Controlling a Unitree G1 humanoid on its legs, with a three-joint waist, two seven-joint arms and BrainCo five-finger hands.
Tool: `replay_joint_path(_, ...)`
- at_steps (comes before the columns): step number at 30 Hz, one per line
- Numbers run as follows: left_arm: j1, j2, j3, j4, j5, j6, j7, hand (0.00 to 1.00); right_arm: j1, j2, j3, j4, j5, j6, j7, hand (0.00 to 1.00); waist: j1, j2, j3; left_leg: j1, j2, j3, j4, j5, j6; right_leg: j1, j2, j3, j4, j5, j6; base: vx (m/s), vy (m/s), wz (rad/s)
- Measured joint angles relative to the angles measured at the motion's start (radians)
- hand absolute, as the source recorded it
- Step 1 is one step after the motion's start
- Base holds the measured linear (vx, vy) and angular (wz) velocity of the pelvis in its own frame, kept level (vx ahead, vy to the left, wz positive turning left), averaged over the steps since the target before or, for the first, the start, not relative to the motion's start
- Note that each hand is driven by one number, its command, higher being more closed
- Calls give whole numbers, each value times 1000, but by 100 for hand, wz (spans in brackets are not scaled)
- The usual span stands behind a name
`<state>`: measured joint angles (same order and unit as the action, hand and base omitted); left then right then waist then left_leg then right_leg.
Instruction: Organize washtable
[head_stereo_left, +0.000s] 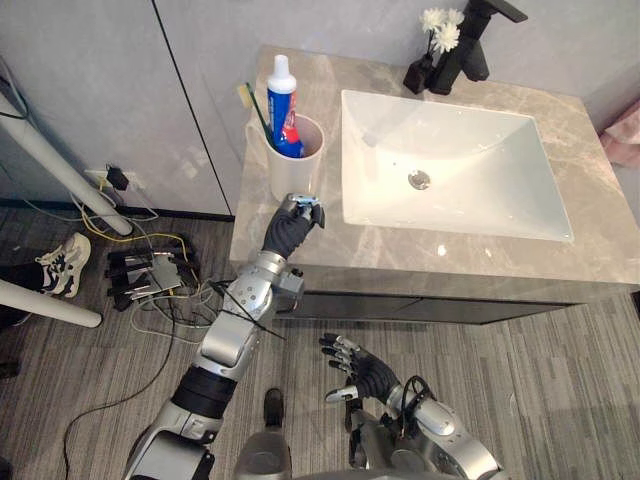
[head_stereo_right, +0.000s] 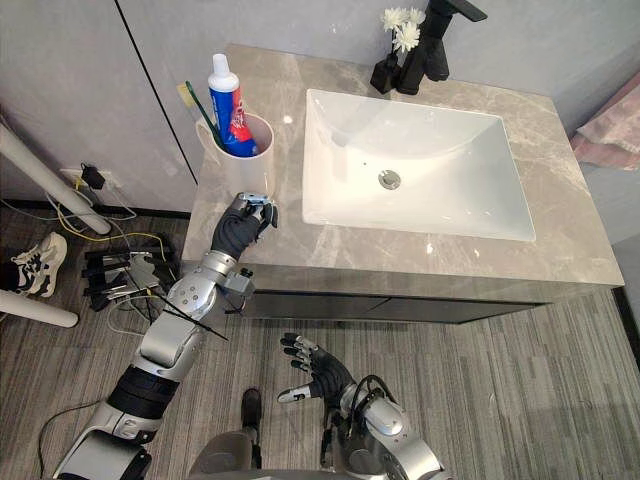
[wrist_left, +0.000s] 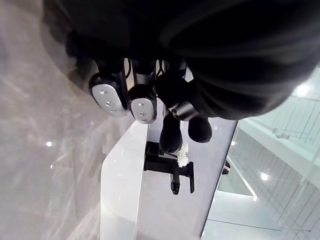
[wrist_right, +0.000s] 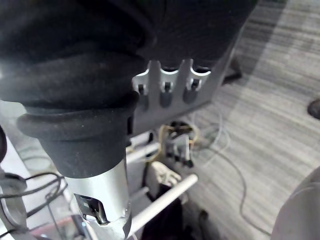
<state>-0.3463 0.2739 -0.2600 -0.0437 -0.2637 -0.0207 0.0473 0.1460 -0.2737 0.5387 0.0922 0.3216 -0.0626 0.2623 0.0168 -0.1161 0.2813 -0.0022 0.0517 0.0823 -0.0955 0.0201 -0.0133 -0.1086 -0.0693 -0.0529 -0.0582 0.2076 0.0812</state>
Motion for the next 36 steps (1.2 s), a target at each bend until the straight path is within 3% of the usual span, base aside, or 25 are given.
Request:
replay_joint_path(7,-26,-4,42,-2,0,-28,0,100,-1,-11,-29,-2,0,-1,-1,0,0,12,47,-1,5,-1,0,0,0,0,5,5,-1,0,0,0,0,0)
replay_joint_path(22,-25,18,96,-20,3,-53,-3,100,-4,-12,-28,-2,0,-2,-1,0,2,28,77,-4,46,-11,0,-2,-24,-2,46,29,0,0,0,0,0,0)
replay_joint_path(31,-80,94,95,-12,21,-57,0,100,-11,-33,-25,-46,3,-5,-1,0,3,29,112,-24,53,-30,-1,13,-48,-18,54,36,-2,-3,2,-12,11,0)
replay_joint_path(32,-85,98,95,-10,21,-57,1,100,-12,-35,-23,-46,3,-5,-1,0,3,27,113,-24,52,-30,-1,15,-51,-18,53,37,-3,-7,3,0,0,0)
replay_joint_path(34,-101,119,93,1,21,-57,1,100,-11,-38,-13,-47,3,-6,-1,0,5,0,115,-23,26,-27,-2,22,-60,-13,27,39,-1,-89,-4,-27,-14,8)
replay_joint_path(36,-105,127,93,1,21,-59,5,100,-14,-44,-8,-47,3,-5,-1,0,5,3,122,-23,22,-28,-7,31,-74,-17,29,33,5,-99,-12,-22,-38,2)
